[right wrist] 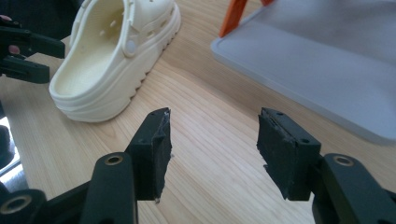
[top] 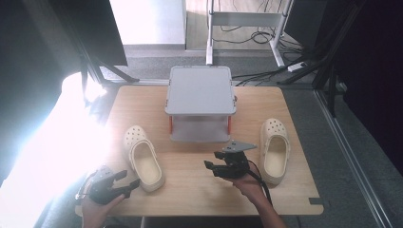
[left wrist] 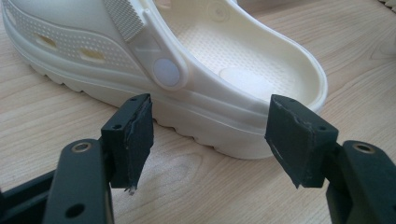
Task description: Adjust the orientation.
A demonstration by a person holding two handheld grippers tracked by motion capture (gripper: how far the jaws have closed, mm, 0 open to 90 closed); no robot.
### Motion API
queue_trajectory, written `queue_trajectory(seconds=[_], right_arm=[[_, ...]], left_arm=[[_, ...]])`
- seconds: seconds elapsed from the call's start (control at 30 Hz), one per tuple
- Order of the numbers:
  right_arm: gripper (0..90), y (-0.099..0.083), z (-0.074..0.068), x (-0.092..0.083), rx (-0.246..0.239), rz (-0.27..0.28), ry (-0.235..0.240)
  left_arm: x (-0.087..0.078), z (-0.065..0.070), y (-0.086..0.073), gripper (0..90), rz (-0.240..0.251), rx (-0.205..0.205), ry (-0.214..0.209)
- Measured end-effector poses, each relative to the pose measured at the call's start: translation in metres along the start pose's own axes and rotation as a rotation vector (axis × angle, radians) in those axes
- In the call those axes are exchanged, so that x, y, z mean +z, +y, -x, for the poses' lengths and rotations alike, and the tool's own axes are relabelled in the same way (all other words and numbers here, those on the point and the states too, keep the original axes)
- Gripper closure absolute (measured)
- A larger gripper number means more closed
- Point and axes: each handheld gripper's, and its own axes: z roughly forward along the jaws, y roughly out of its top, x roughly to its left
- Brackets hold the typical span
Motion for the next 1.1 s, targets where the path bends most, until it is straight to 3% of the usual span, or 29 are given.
queue_trajectory(seconds=[0.2,0.43,0.5,0.73,0.77,1.1], right_arm=[[46.4,0.014,-0.011,0.015,-0.024,-0.033,0.019],[48.1,0.034,-0.027,0.041,-0.056,-0.083,0.067],[48.1,0.042,-0.036,0.054,-0.075,-0.117,0.1],[48.5,0.056,-0.049,0.08,-0.107,-0.165,0.108],[48.5,0.062,-0.053,0.088,-0.107,-0.196,0.124],[48.5,0.081,-0.062,0.108,-0.122,-0.256,0.138]], left_arm=[[0.0,0.0,0.0,32.9,-0.001,-0.002,-0.001],[-0.001,-0.002,-0.001,32.9,0.0,-0.003,0.003],[-0.001,-0.004,-0.001,32.9,0.001,-0.007,0.001],[-0.002,-0.005,-0.001,32.9,0.0,-0.012,-0.001],[-0.002,-0.004,-0.002,32.9,0.0,-0.014,0.0],[-0.002,-0.005,-0.002,33.0,0.001,-0.01,-0.001]])
